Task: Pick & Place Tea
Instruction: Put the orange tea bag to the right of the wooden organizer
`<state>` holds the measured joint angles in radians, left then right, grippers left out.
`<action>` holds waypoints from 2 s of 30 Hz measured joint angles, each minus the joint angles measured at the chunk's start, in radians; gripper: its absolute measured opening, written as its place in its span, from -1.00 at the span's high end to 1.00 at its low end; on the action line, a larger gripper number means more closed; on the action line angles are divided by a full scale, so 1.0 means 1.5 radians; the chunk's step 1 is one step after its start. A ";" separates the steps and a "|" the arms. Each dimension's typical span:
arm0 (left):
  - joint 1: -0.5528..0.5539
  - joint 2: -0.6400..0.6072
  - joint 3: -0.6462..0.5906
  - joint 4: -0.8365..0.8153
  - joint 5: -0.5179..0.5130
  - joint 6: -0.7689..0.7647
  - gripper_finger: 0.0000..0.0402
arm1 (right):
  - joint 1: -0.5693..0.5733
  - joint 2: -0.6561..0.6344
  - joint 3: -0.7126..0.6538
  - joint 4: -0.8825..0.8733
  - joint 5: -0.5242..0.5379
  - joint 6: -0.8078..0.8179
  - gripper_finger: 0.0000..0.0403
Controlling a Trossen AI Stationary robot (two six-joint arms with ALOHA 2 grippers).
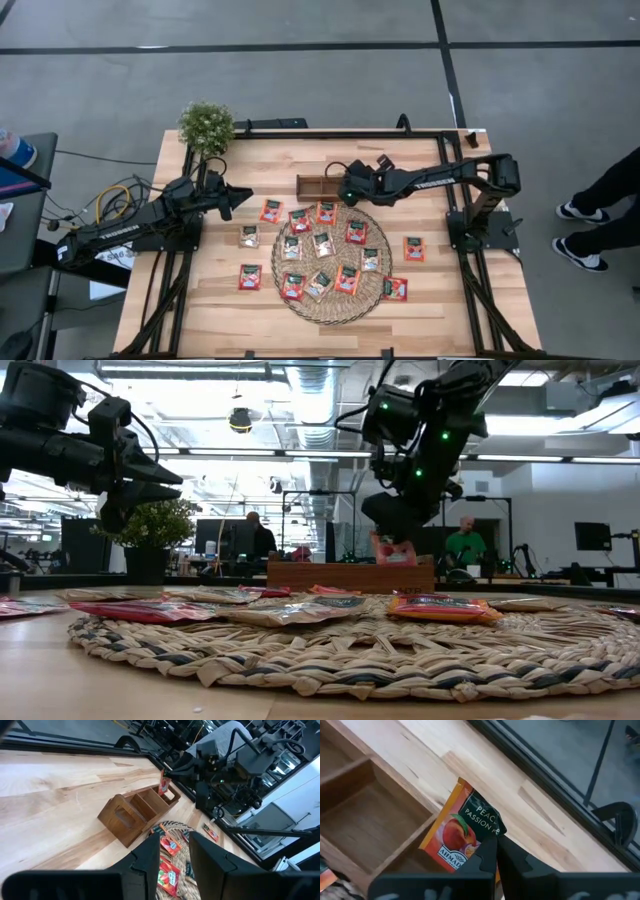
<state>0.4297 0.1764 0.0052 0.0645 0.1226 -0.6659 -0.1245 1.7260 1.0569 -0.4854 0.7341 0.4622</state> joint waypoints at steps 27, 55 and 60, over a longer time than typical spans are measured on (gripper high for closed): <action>0.000 0.000 0.000 0.001 -0.001 0.001 0.53 | 0.000 0.002 0.000 0.000 0.000 0.006 0.66; 0.000 0.000 0.000 -0.002 -0.002 0.002 0.53 | 0.073 -0.194 0.095 -0.489 -0.207 -0.069 0.54; 0.000 0.000 0.000 -0.002 -0.002 0.002 0.53 | 0.100 -0.259 0.041 -0.517 -0.333 -0.069 0.54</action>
<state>0.4297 0.1765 0.0054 0.0616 0.1196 -0.6636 0.0261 1.3381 1.1188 -1.2603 0.2353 0.3595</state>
